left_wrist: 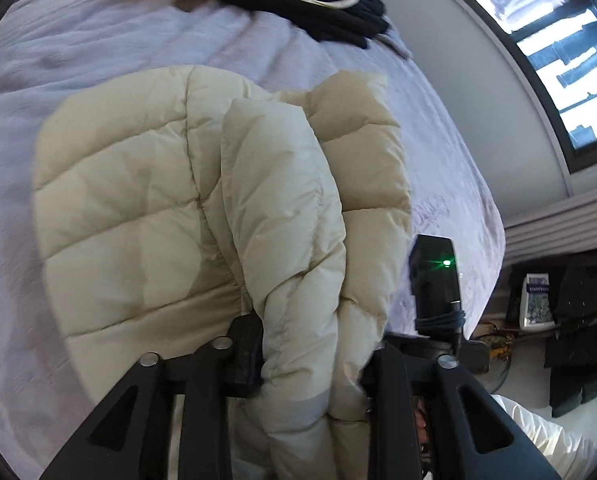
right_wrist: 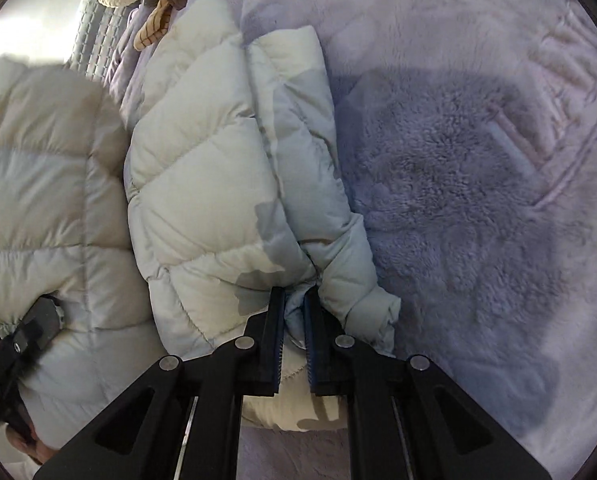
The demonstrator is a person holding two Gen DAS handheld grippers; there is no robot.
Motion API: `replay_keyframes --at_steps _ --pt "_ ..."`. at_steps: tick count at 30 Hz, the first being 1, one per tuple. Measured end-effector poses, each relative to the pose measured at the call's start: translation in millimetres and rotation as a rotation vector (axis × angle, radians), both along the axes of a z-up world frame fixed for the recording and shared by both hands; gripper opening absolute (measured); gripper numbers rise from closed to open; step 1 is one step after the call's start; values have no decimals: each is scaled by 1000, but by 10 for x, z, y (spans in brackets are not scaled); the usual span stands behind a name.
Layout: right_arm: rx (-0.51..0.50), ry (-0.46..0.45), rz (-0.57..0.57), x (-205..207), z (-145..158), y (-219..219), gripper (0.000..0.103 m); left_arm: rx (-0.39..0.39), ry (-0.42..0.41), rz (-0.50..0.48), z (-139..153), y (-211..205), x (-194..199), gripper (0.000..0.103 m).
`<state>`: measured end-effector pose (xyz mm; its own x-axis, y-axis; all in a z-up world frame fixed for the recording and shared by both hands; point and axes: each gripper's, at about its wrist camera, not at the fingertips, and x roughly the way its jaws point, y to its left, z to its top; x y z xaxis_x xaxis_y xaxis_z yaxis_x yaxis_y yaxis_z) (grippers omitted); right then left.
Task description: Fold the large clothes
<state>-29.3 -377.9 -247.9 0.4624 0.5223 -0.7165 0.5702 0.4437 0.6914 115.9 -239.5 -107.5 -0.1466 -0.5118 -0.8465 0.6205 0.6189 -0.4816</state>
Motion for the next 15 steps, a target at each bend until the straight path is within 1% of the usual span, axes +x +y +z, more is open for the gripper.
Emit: replay_keyframes --at_steps 1,2,3,5,6,7,8,9,11,13,15 --pt "8 -2 -2 -7 -20 -24 10 -23 7 -11 -21 -52 -3 55" --pt "23 -9 -5 -104 -41 -62 10 -43 15 -11 -33 -99 18 60" --pt "35 -14 -7 -111 -60 -72 10 -73 27 -12 -43 -119 17 66" --pt "56 -24 -11 -154 -94 -121 10 -90 32 -18 -58 -167 17 67" --pt "66 -30 -15 -259 -109 -148 10 -98 36 -22 -65 -186 2 67" --pt "81 -35 -21 -290 -130 -163 10 -107 45 -24 -75 -209 -7 74" --pt "99 -40 -29 -317 -156 -181 9 -124 62 -24 -88 -212 -1 78" --pt "118 -45 -38 -336 -176 -196 9 -144 79 -20 -100 -220 -5 79" --pt "170 -56 -69 -384 -215 -245 9 -158 99 -20 -119 -266 -14 79" --pt "189 -64 -94 -461 -192 -313 10 -148 80 -31 -141 -310 -21 79" --pt "168 -78 -117 -560 -90 -416 11 -129 31 -52 -157 -347 -62 79"
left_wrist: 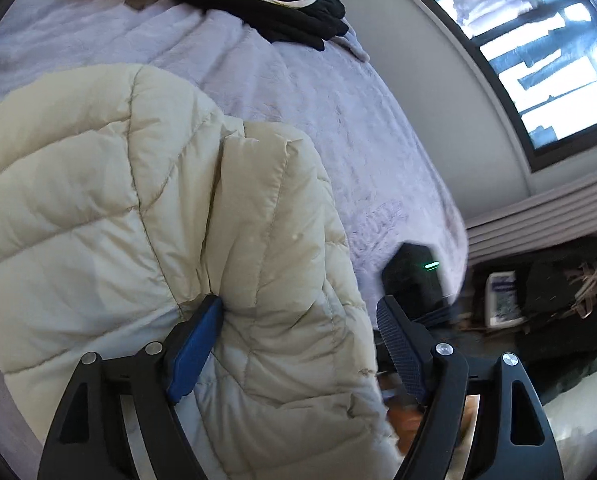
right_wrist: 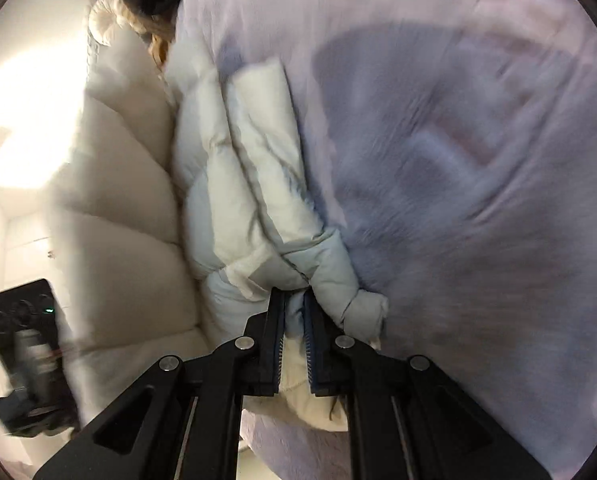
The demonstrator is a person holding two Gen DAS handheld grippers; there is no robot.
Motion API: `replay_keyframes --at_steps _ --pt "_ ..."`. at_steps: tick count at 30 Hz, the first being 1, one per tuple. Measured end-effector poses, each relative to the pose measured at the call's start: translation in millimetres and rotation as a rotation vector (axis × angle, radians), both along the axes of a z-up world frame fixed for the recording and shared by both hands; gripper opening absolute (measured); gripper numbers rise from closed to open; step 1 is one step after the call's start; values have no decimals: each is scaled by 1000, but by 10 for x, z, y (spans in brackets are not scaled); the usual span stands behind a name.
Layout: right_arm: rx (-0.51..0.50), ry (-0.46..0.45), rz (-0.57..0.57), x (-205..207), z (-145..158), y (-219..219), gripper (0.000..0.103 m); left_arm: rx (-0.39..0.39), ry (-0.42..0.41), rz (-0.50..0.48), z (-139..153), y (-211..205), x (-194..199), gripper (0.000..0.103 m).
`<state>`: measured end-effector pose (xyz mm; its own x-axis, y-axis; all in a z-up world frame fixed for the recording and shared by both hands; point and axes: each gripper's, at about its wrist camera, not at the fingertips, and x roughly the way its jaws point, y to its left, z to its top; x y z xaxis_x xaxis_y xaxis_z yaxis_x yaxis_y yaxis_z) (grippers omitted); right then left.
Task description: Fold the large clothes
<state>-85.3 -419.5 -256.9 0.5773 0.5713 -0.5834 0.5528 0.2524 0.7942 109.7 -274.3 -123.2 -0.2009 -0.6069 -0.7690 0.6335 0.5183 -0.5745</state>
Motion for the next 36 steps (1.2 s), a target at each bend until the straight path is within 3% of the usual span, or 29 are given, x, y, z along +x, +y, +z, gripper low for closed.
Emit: replay_keyframes --at_steps 2,6,11,13,14,15,20,22,23,26,30,33,36 --pt "-30 -5 -21 -74 107 -99 12 35 -88 -33 -8 -69 -75 79" --pt "-64 -38 -101 -231 358 -379 23 85 -236 -105 -10 -186 -260 79" --pt "-104 -146 -121 -193 771 -575 23 94 -268 -132 -19 -219 -299 79" --pt "-118 -185 -72 -71 947 -602 32 93 -264 -129 -12 -200 -274 79" --pt "-132 -199 -37 52 1018 -556 48 92 -262 -128 -8 -198 -267 79" --pt "-138 -214 -7 116 1073 -539 57 92 -262 -128 -3 -203 -267 79" --pt "-149 -206 153 614 1109 -305 56 96 -279 -133 12 -176 -300 79" --pt "-141 -186 213 759 989 -153 41 101 -291 -124 33 -171 -305 79" --pt "-140 -171 230 846 919 -159 22 107 -296 -114 52 -152 -304 79" --pt "-174 -74 242 910 704 -171 14 97 -289 -76 149 -13 -263 79" --pt "-184 -18 222 883 459 -259 14 80 -277 35 335 370 -59 79" --pt "-167 -5 205 882 373 -312 14 86 -213 171 347 793 231 79" --pt "-130 -8 175 787 269 -381 14 81 -29 319 120 1222 599 79"
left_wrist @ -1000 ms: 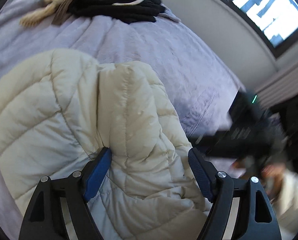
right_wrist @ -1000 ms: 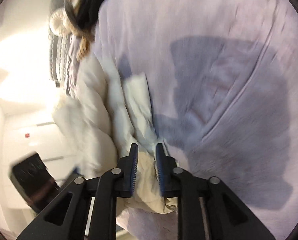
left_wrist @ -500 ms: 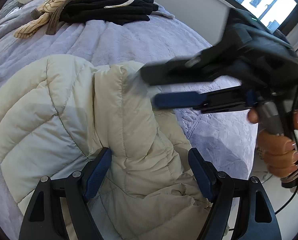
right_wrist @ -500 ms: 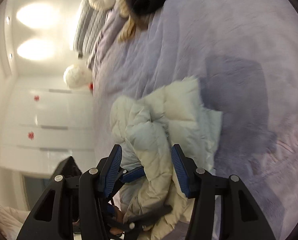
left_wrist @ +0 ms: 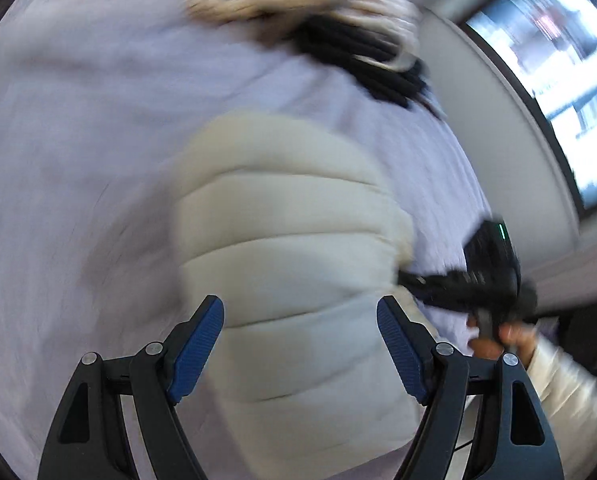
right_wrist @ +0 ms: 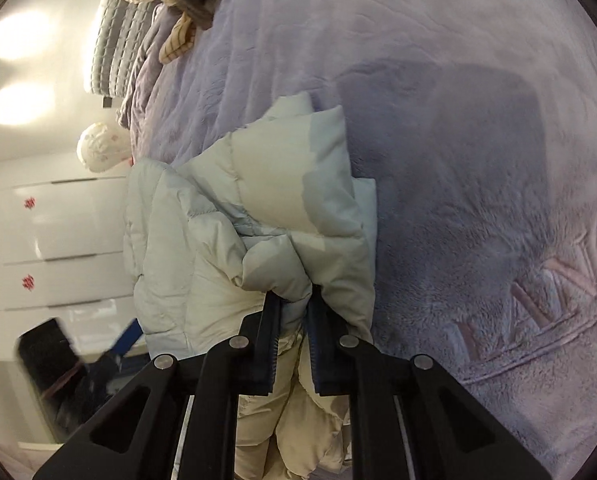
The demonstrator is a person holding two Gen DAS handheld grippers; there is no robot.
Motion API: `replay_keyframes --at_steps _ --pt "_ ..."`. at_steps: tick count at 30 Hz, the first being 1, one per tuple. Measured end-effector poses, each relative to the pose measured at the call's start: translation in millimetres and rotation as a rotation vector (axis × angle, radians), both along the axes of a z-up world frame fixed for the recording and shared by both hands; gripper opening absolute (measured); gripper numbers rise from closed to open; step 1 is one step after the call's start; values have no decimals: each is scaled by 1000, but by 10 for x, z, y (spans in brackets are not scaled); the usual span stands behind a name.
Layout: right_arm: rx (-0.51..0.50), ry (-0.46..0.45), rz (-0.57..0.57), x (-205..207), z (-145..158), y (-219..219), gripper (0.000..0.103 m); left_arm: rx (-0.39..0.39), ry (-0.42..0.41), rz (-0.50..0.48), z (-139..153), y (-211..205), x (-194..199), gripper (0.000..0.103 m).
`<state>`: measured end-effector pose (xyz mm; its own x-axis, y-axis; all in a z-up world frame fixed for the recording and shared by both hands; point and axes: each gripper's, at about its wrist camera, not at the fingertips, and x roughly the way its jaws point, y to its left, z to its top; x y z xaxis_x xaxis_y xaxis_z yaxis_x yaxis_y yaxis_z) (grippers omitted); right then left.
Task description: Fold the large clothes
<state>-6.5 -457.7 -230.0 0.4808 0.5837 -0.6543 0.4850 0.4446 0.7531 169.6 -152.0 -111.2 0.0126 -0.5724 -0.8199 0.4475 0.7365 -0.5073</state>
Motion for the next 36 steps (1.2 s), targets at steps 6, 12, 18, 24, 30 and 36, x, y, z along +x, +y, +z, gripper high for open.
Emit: replay_keyframes --at_steps 6,12,18,24,30,36 --pt "10 -3 -9 -153 -141 -17 13 -212 343 109 -679 441 325 79" --pt "4 7 -3 -145 -102 4 13 -228 353 32 -883 279 339 79" --pt "1 14 -2 -127 -60 14 13 -181 317 2 -888 128 325 90" --pt "5 18 -13 -117 -59 13 13 -121 274 -17 -939 -97 199 95" --pt "-90 -39 18 -211 266 -23 78 -92 250 -13 -939 -164 161 95" --pt "-106 -73 29 -412 370 -169 103 -84 244 -10 -941 -201 146 95"
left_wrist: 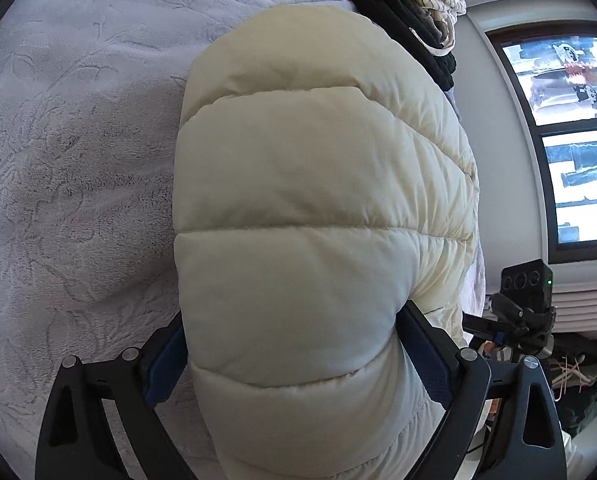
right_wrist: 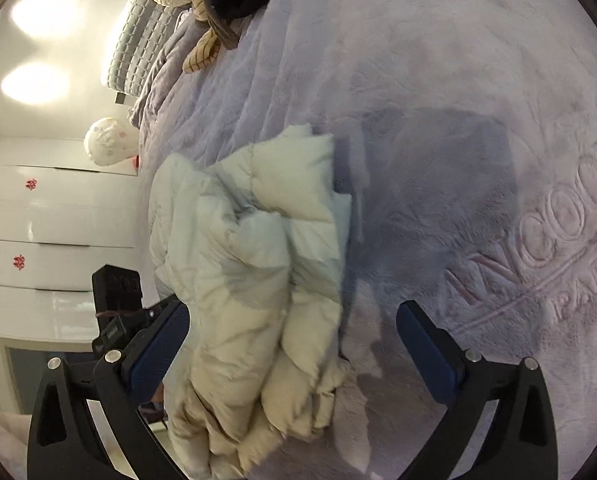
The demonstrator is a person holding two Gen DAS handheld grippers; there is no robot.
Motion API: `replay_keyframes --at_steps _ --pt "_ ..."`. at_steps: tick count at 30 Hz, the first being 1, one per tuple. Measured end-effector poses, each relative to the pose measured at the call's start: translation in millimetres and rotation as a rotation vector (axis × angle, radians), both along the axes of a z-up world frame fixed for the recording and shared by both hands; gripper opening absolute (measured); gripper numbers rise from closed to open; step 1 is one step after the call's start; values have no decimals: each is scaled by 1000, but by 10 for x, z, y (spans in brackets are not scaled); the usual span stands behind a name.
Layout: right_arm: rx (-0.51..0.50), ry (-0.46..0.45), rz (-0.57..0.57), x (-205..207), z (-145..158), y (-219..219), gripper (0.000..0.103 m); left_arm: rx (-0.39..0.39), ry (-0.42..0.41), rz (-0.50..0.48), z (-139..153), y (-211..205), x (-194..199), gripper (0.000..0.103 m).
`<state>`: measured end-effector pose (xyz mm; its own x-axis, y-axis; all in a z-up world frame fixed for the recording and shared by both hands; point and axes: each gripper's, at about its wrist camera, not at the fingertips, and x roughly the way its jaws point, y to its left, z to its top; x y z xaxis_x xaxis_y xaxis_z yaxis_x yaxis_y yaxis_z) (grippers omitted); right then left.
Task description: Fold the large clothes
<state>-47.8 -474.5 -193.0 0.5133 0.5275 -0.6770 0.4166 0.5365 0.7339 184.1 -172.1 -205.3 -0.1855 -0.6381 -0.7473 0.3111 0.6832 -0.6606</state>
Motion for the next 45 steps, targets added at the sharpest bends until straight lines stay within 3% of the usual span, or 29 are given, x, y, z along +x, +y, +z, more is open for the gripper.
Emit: replay_keyframes --at_steps 9,22,25,27,32,40,45 --pt "148 -13 118 242 -395 170 103 -23 -4 -3 -19 -21 21 95" --pt "227 -42 102 508 -567 329 103 -55 -38 -5 -103 64 -13 97" --pt "240 -13 87 488 -568 385 96 -40 -51 -5 -80 52 -23 97" --pt "247 8 68 474 -577 421 77 -28 -64 -7 -48 32 -44 97" --pt "213 13 30 427 -454 523 54 -51 -83 -14 43 74 -58 81" --pt "202 -4 51 527 -91 823 49 -106 -109 6 415 461 57 79" --pt "209 -41 114 948 63 1228 49 -101 -136 72 607 920 361 79"
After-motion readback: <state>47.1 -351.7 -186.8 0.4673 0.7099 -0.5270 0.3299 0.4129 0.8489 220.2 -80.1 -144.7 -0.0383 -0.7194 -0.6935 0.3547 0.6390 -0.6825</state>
